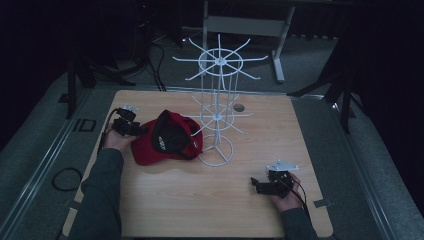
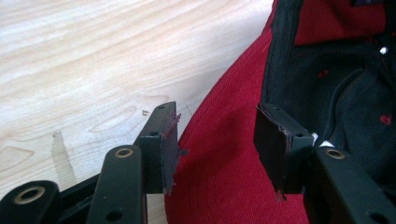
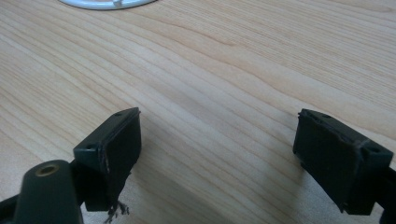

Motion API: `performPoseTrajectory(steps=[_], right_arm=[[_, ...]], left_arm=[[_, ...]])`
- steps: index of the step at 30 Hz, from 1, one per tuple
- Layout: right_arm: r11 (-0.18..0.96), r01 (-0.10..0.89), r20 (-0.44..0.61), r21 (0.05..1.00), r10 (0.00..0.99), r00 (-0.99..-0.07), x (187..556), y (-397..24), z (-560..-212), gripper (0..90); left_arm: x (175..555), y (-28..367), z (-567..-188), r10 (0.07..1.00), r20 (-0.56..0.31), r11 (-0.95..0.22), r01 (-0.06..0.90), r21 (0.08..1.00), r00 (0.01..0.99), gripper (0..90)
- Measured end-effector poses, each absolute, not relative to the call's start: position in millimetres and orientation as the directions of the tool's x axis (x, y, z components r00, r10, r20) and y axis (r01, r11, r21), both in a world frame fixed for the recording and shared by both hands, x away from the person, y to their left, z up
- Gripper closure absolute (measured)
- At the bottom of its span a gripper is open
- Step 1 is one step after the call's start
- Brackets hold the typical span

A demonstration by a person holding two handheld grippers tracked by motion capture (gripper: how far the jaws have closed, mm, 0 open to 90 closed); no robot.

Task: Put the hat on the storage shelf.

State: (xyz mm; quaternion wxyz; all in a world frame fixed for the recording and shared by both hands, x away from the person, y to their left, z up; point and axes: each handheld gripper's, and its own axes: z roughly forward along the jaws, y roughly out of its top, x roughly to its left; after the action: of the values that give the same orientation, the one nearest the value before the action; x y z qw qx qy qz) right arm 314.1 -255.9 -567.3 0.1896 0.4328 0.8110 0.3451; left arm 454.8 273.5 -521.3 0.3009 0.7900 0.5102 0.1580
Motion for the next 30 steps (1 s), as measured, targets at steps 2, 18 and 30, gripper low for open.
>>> performPoseTrajectory(steps=[2,18,30], right_arm=[[0.387,0.571,-0.009,0.724,0.833,-0.554,314,-256,-567,15.1],[0.388,0.571,-0.009,0.724,0.833,-0.554,314,-256,-567,15.1],[0.387,0.571,-0.009,0.724,0.833,-0.553,314,-256,-567,15.1]], left_arm=[[455,274,-524,0.903,-0.062,-0.303,0.731,0.612,0.426,50.4],[407,271,-516,0.851,-0.064,-0.411,0.737,0.537,0.522,66.7],[382,247,-519,0.713,-0.165,-0.508,0.664,0.548,0.681,67.3]])
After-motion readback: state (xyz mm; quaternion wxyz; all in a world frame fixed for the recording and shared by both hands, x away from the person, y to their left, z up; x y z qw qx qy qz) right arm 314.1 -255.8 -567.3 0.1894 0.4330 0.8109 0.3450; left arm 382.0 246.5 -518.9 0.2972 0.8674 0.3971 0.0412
